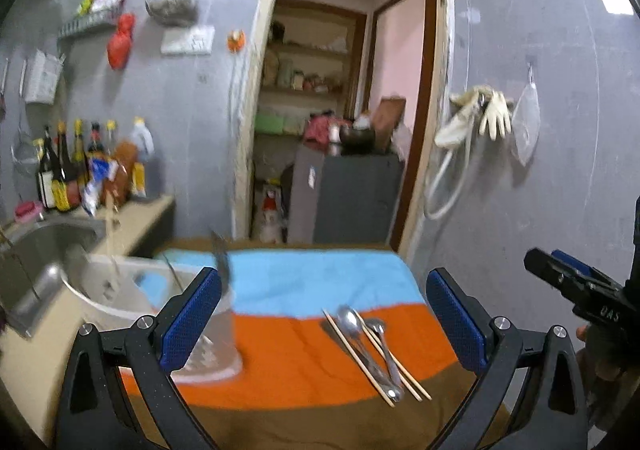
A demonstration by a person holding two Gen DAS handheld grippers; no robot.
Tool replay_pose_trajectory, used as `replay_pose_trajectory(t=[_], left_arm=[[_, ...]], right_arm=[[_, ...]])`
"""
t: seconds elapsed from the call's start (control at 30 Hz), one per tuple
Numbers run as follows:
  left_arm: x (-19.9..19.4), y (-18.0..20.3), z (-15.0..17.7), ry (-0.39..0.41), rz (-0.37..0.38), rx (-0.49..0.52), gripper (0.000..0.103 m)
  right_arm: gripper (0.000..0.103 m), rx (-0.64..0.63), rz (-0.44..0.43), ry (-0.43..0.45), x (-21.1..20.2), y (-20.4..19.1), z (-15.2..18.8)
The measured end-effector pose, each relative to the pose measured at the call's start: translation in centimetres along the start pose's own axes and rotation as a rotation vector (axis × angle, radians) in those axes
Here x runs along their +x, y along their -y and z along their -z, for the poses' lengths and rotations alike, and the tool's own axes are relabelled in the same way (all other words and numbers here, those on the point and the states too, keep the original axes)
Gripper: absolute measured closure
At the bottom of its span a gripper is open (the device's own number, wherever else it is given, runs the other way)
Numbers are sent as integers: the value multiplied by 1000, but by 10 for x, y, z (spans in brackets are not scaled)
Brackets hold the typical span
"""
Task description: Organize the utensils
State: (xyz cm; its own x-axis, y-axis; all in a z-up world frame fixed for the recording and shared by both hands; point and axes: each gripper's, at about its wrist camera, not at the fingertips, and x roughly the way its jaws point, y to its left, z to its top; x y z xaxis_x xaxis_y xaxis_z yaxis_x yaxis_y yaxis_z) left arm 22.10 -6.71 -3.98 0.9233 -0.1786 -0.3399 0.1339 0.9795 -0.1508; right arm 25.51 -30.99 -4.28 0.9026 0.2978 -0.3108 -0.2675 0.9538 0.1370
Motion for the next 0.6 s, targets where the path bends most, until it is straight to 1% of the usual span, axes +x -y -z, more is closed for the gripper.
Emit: replay_pose_trajectory(t=[0.07, 0.2, 0.27, 0.43, 0.5, 0.53, 0.57, 0.6], left_arm=[[13, 7, 10, -41, 1, -14, 3], [48, 16, 33, -171, -56, -34, 3], [63, 18, 42, -211, -80, -40, 3], [98, 17, 59, -300, -78, -41, 3], [108, 15, 64, -327, -72, -40, 4], [112, 13, 67, -337, -67, -46, 4], [117, 12, 69, -346, -57, -54, 6], [124, 10, 71, -360, -42, -67, 13]], right_arm=[[0, 14, 9, -27, 7, 14, 9], [0, 48, 7, -84, 27, 34, 22], [0, 66, -8, -121, 41, 42, 29], [0, 85, -56, -186, 72, 51, 44], [3, 83, -80, -205, 84, 51, 50], [7, 81, -97, -217, 90, 51, 52], [15, 77, -110, -229, 95, 52, 55], [18, 73, -117, -240, 100, 51, 56]])
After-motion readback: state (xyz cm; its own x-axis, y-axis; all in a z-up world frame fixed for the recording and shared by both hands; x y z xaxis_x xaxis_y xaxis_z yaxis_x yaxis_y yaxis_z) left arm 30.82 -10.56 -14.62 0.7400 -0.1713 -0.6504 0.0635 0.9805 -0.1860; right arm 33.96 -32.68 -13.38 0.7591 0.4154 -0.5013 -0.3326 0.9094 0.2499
